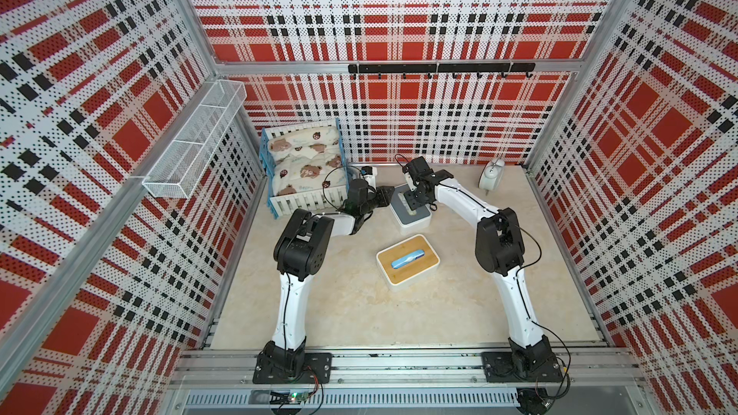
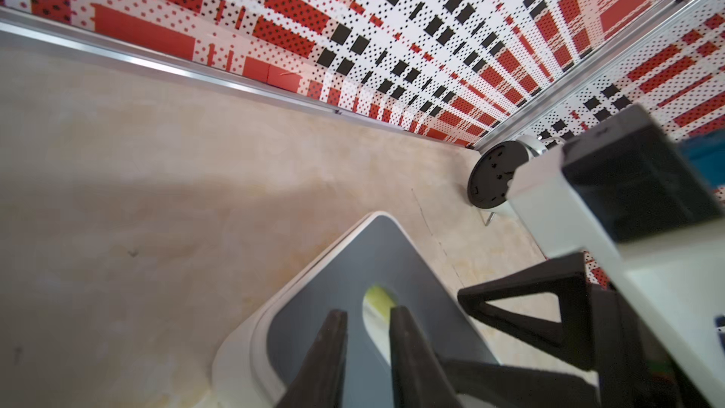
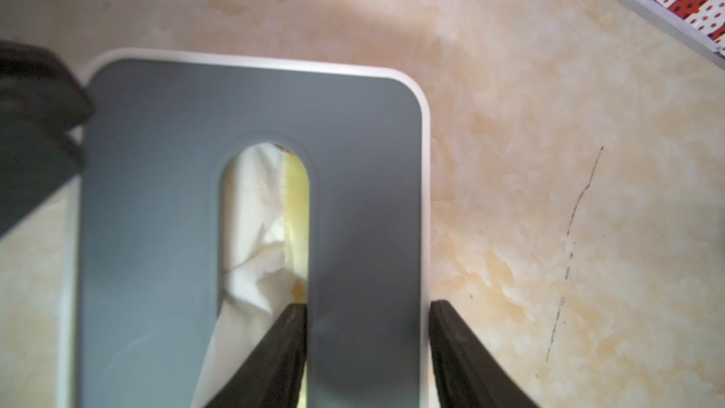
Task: Put the tissue paper into the tissue box
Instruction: Close the box lid on the tissue box, then pull the paper towel from the tissue box.
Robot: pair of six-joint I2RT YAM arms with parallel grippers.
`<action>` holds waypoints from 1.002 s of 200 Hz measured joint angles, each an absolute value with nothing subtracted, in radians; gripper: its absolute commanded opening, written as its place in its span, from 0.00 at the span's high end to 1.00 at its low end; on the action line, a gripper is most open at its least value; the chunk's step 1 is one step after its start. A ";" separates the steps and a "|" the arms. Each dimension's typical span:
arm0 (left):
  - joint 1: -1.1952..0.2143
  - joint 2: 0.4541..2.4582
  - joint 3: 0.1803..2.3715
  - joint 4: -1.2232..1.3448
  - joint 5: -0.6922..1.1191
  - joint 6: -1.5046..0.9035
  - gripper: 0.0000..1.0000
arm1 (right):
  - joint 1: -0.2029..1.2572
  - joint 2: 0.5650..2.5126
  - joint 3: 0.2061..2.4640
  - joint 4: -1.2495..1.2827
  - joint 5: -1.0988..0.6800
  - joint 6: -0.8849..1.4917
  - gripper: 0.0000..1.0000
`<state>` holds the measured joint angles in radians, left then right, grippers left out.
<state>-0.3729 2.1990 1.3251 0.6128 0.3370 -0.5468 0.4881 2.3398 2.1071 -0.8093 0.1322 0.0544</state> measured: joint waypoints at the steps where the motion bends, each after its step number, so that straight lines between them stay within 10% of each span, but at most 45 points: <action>1: -0.373 2.199 1.325 0.613 0.337 -0.547 0.74 | 0.488 2.338 2.107 -0.810 0.131 0.055 0.44; 200: -0.316 2.233 1.308 0.590 0.356 -0.599 0.76 | 0.479 2.164 1.914 -0.757 -0.181 0.115 0.54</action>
<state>-0.3157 2.2330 1.3079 0.5896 0.3561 -0.5995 0.4793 2.1643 1.9144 -0.7567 -0.1814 0.1154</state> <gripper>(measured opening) 0.241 0.457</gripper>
